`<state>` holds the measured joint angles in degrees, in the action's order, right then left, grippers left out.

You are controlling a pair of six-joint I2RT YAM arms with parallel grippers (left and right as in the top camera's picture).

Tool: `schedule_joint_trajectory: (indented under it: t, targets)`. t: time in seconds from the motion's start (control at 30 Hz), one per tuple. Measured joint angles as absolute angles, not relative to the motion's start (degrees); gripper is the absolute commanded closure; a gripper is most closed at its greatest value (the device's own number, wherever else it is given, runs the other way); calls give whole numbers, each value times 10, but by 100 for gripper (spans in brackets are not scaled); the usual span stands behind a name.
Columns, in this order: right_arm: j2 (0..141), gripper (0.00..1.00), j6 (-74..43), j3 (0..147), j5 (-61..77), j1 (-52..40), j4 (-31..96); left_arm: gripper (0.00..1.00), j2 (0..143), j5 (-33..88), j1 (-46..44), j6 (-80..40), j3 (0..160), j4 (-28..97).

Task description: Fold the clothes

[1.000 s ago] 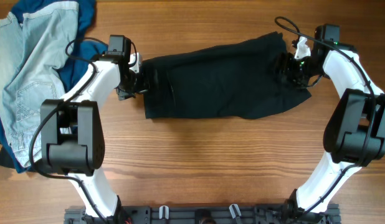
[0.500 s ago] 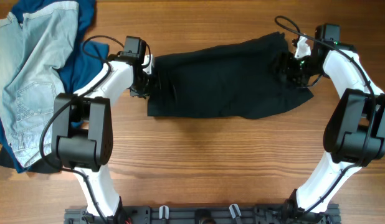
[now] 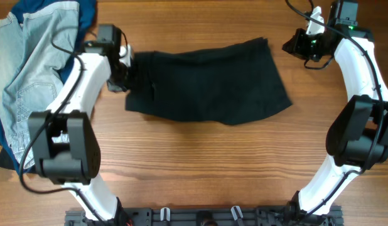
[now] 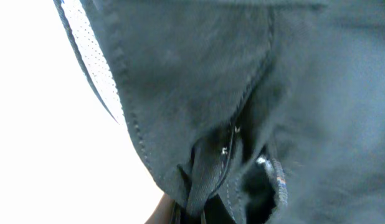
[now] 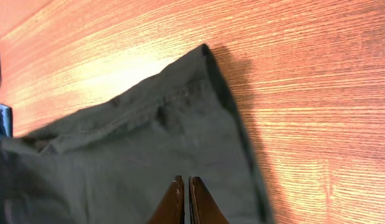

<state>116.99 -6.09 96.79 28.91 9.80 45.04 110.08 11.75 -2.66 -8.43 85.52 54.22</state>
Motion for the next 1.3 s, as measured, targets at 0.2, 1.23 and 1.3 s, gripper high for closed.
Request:
schedule_joint_trajectory:
  t: [0.2,1.23,1.3]
  targets:
    - [1180,96,-57,968,287,55,465,96,1088,109,-26,-52,928,571]
    - [1265,96,-91,819,413,21,301,96,1088,92,-29,-30,1063,667]
    - [1268,96,-94,819,419,27,301,96,1088,92,-34,-30,1063,667]
